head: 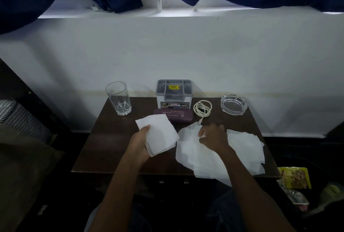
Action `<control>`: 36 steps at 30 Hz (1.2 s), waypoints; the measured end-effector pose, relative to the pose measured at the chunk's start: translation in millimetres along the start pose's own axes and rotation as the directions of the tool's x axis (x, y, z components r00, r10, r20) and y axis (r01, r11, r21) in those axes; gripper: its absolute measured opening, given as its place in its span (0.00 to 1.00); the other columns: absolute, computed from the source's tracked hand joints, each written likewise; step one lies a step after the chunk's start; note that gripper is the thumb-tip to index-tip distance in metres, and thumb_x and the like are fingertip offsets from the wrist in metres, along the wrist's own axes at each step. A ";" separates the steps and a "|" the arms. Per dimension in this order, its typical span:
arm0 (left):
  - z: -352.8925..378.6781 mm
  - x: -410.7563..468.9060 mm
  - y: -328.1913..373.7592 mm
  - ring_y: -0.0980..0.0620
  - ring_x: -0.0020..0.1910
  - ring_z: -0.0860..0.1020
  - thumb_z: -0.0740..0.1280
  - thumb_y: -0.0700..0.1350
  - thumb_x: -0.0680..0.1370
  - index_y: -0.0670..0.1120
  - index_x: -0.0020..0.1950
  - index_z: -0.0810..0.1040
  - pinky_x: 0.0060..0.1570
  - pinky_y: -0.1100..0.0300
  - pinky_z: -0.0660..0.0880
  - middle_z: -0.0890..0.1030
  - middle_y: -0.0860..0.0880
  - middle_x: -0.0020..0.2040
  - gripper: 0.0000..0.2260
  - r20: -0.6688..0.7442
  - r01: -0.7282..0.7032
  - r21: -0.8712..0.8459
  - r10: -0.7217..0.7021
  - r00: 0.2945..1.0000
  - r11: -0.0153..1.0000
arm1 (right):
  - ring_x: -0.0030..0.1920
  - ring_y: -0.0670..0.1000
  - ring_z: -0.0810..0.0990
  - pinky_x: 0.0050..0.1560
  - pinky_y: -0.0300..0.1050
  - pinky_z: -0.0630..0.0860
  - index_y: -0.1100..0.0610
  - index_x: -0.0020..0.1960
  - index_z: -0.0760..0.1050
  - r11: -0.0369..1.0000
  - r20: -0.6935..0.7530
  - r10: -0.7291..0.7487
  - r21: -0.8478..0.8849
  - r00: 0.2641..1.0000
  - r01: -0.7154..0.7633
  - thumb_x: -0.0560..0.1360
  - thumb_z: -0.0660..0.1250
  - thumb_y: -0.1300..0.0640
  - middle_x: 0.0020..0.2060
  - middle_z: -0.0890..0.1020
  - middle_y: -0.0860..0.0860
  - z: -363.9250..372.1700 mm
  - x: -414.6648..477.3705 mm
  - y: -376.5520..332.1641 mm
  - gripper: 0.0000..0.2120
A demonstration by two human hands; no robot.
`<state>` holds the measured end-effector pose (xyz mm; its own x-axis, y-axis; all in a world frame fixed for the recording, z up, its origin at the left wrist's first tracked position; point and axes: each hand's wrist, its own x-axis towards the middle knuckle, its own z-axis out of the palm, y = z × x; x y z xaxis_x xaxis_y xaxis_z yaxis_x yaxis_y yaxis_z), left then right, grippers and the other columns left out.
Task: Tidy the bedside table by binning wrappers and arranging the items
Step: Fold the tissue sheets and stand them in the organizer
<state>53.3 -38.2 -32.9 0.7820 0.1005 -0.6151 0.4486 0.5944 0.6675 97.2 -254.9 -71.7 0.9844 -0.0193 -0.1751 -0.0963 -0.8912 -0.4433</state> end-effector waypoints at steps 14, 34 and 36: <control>2.5 -0.1 -0.4 0.41 0.59 0.75 0.59 0.45 0.80 0.40 0.68 0.69 0.61 0.43 0.70 0.75 0.40 0.66 0.18 0.007 -0.008 0.045 0.008 1.000 0.999 | 0.36 0.51 0.77 0.41 0.43 0.73 0.56 0.32 0.76 0.772 -0.090 -0.191 0.601 0.977 0.206 0.67 0.69 0.71 0.32 0.80 0.54 -54.6 -29.4 -25.9 0.12; 33.3 -22.5 -6.9 0.48 0.43 0.79 0.49 0.47 0.83 0.41 0.63 0.73 0.58 0.51 0.73 0.82 0.43 0.45 0.18 0.308 0.092 0.003 -0.088 0.947 0.996 | 0.33 0.36 0.74 0.34 0.26 0.68 0.55 0.37 0.73 0.468 -0.234 0.083 0.867 0.969 0.170 0.73 0.64 0.65 0.33 0.77 0.45 -26.9 -40.9 -88.0 0.08; 33.0 -21.4 -7.3 0.48 0.42 0.79 0.48 0.50 0.83 0.41 0.66 0.70 0.55 0.52 0.74 0.81 0.44 0.50 0.20 0.276 0.052 -0.018 -0.045 0.960 0.998 | 0.34 0.40 0.74 0.34 0.25 0.68 0.53 0.36 0.71 0.476 -0.275 0.106 0.858 0.956 0.194 0.73 0.63 0.65 0.33 0.77 0.47 -19.1 -39.3 -88.6 0.10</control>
<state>47.5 -71.1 -10.8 0.8500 -0.1505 -0.5048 0.4808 0.6133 0.6267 69.9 -183.8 -8.7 0.9712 -0.2369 0.0271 0.0184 -0.0388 -0.9991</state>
